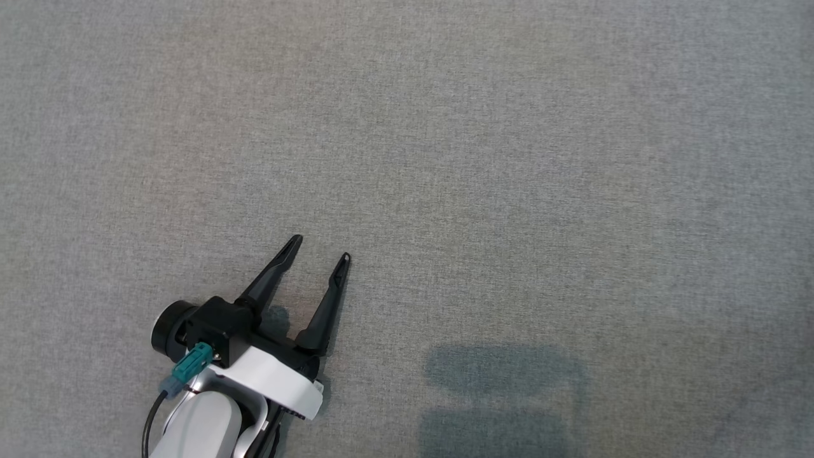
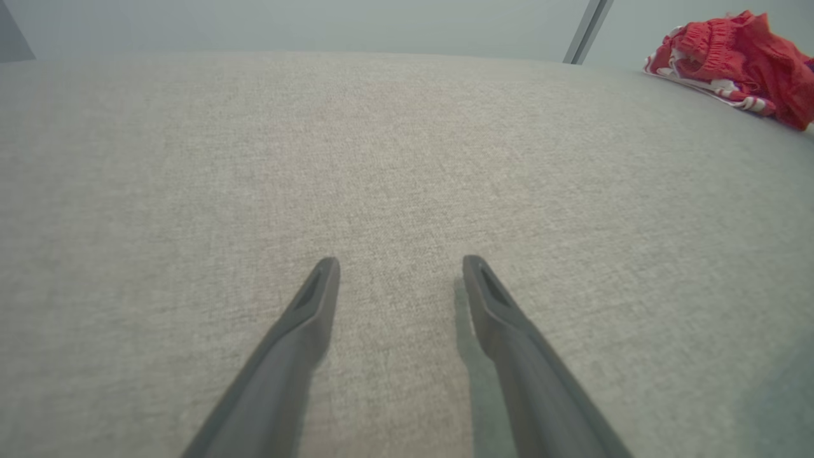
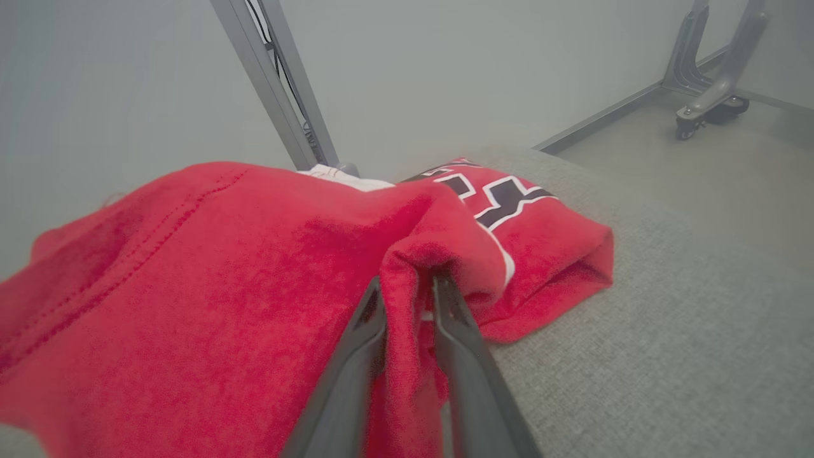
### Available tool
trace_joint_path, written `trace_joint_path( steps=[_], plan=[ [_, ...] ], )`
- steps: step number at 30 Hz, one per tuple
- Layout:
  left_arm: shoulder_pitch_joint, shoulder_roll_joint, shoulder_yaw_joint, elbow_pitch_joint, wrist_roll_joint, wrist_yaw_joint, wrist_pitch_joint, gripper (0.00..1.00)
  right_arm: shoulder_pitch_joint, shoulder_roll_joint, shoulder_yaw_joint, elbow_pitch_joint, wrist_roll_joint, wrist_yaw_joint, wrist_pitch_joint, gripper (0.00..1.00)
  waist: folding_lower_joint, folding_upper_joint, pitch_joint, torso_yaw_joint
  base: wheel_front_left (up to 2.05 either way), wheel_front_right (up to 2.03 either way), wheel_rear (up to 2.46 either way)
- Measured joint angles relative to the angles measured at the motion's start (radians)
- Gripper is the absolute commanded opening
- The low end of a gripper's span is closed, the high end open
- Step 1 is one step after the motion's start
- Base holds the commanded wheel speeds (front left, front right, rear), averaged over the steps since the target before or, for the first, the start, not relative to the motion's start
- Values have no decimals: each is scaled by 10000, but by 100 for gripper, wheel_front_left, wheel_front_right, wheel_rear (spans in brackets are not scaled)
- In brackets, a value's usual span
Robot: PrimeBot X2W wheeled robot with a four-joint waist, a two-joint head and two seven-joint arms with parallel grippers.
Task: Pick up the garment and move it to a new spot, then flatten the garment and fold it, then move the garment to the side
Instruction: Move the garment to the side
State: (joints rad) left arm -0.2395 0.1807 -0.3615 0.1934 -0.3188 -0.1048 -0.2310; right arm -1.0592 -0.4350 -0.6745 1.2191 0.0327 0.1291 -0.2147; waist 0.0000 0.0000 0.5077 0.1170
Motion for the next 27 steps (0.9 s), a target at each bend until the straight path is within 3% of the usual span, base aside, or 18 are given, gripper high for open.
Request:
trace_joint_path(
  steps=[7,12,20,27],
  plan=[
    [1,0,6,102,-19,75,-33,100,91,228,-232,-117,-798,0,-123,100,0,0,-356,-280,0,0,0],
    [6,-35,102,117,-280,140,-86,100,714,849,291,-1383,-918,0,-337,100,0,0,-783,-497,0,0,0],
    [106,-102,410,132,-527,272,-173,100,3550,2326,1910,-5956,-130,4,-357,100,0,0,-1790,-768,0,0,0],
    [493,-313,786,67,-531,362,-205,100,6558,2947,3630,-9097,602,2,-366,100,0,0,-2900,-878,0,0,0]
  ],
)
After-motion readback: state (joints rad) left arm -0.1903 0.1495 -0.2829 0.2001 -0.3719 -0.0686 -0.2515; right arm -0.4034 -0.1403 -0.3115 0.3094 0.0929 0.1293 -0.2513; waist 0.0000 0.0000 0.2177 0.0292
